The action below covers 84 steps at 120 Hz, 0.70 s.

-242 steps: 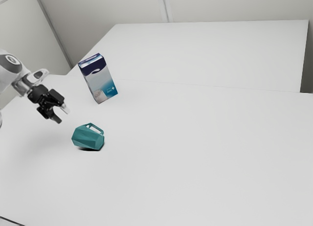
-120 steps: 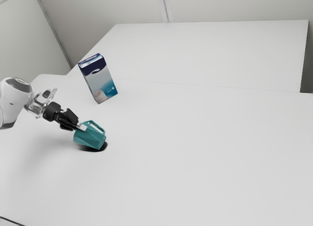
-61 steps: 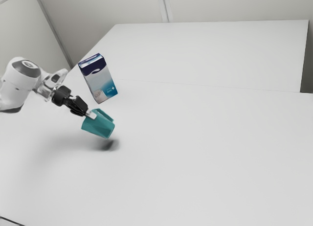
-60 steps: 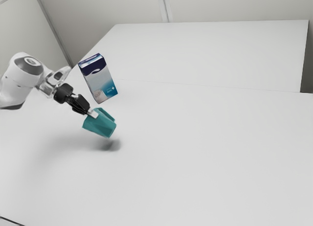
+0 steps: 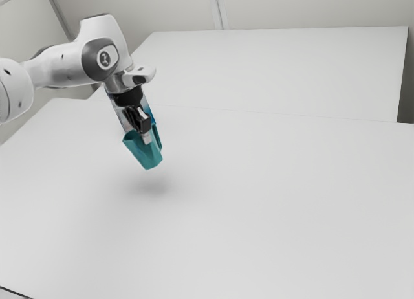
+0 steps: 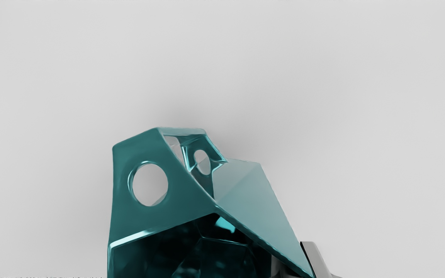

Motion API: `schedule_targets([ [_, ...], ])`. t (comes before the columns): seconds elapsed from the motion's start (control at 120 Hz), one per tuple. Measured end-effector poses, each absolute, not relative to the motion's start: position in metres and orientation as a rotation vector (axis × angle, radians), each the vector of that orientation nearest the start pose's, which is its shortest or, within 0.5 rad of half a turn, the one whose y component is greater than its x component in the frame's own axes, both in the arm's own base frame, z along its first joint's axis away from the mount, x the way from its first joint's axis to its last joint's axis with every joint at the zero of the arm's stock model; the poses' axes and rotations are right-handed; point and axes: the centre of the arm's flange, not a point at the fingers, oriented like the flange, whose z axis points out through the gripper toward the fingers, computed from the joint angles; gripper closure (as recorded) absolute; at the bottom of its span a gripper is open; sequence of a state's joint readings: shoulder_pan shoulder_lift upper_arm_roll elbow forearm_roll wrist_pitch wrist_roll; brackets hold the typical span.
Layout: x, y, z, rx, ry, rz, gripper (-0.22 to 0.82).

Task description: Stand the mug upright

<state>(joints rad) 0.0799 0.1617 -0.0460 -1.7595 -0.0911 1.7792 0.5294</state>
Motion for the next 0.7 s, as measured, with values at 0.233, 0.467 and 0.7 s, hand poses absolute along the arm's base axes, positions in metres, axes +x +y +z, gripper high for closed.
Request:
schedule_targets([
  [0.233,0.592,-0.001,0.425,-3.132,0.583,0.214,0.79],
  [0.467,0.585,-0.008,0.388,-3.101,0.449,0.233,0.79],
  [0.7,0.591,-0.008,0.365,-3.104,0.331,0.227,0.79],
])
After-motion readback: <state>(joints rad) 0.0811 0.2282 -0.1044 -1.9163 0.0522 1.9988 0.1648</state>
